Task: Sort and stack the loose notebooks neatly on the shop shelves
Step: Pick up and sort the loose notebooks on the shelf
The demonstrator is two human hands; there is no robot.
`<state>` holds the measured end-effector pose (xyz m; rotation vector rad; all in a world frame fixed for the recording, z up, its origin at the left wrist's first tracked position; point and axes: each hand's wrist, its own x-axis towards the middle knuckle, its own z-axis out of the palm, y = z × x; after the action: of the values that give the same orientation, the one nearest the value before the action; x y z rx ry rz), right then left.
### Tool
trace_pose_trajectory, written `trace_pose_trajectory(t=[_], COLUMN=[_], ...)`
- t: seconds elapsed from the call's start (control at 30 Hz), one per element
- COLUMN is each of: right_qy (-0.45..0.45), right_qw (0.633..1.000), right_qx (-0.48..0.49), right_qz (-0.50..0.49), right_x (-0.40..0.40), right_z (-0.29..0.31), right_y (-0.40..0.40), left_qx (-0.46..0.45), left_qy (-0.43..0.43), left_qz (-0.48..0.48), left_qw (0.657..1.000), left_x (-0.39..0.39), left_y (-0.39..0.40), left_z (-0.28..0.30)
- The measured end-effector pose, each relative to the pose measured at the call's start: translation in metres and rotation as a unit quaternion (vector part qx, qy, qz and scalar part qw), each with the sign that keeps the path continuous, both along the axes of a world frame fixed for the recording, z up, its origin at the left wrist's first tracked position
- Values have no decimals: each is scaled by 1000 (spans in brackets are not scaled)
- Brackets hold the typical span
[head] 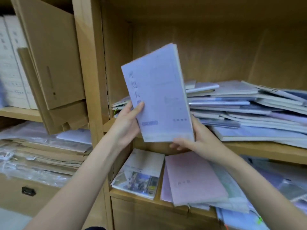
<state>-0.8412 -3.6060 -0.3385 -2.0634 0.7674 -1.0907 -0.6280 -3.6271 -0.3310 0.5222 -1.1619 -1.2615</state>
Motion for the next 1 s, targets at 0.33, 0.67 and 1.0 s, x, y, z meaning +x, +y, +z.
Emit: trace_pose_trajectory(t=[0.33, 0.67, 1.0], right_qy=[-229, -134, -57], right_qw=[963, 955, 985], right_qx=[69, 251, 79], right_qz=[-123, -89, -139], right_x=[53, 100, 66], right_z=[100, 120, 87], right_y=[-59, -112, -94], left_qx=[35, -18, -104], left_qy=[-329, -447, -478], left_qz=[362, 396, 435], left_qw=[871, 802, 756], left_x=[49, 56, 37], left_y=[-63, -76, -57], left_z=[42, -3, -37])
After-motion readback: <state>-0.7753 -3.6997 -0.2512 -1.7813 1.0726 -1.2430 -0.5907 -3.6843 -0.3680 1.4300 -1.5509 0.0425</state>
